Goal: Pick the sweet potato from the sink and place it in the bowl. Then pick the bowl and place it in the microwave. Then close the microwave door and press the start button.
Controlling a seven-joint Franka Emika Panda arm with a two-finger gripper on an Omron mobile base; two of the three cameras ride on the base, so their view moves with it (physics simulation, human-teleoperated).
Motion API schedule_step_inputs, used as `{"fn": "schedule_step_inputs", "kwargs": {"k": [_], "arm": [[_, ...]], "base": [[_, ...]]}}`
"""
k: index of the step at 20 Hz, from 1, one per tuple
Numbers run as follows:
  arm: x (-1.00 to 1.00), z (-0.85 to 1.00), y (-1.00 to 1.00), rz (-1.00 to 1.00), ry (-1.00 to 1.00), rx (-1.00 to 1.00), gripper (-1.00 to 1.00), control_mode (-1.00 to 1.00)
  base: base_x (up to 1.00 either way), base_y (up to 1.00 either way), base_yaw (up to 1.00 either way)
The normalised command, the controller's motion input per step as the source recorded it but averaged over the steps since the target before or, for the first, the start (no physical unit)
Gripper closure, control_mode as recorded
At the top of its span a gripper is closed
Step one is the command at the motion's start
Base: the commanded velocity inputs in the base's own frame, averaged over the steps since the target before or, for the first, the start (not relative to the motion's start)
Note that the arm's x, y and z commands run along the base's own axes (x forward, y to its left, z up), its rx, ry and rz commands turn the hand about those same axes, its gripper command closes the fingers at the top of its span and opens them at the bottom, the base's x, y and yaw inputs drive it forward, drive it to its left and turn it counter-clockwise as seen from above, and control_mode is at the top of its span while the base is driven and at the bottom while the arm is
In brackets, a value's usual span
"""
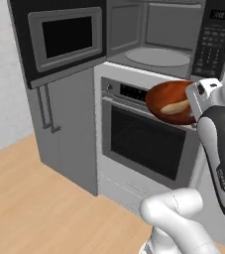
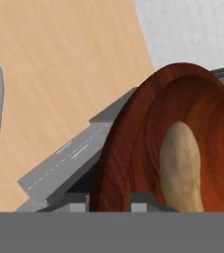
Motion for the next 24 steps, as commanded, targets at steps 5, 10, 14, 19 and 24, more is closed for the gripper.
{"fn": "schedule_step_inputs", "kwargs": {"k": [5,10,14,19,24], "arm": [[0.00,0.00,0.00,0.00,0.00,0.00,1.00,1.00],[0.00,0.00,0.00,0.00,0.00,0.00,1.00,1.00],[0.00,0.00,0.00,0.00,0.00,0.00,1.00,1.00],[0.00,0.00,0.00,0.00,0.00,0.00,1.00,1.00],[0.00,0.00,0.00,0.00,0.00,0.00,1.00,1.00]], "base": [[0.60,0.66,-0.32],[0.44,0.08,-0.09],[0.60,-0.02,-0.07],[0.71,0.18,-0.06],[0.72,0.10,-0.01]]}}
